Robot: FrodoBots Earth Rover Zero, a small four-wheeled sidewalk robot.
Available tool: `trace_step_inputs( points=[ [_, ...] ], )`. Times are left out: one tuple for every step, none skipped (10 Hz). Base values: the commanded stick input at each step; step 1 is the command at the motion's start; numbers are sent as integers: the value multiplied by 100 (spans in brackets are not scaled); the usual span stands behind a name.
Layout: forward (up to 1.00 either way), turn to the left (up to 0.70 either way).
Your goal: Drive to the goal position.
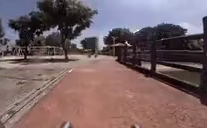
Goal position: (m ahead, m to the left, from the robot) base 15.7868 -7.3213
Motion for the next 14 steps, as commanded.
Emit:
trace_step_inputs(
  points=[
    [70, 0],
    [70, 0],
    [70, 0],
    [70, 0],
    [70, 0],
    [70, 0],
    [70, 2],
    [70, 14],
    [70, 26],
    [70, 28],
    [70, 0],
    [70, 0],
    [70, 0],
    [70, 0]
  ],
)
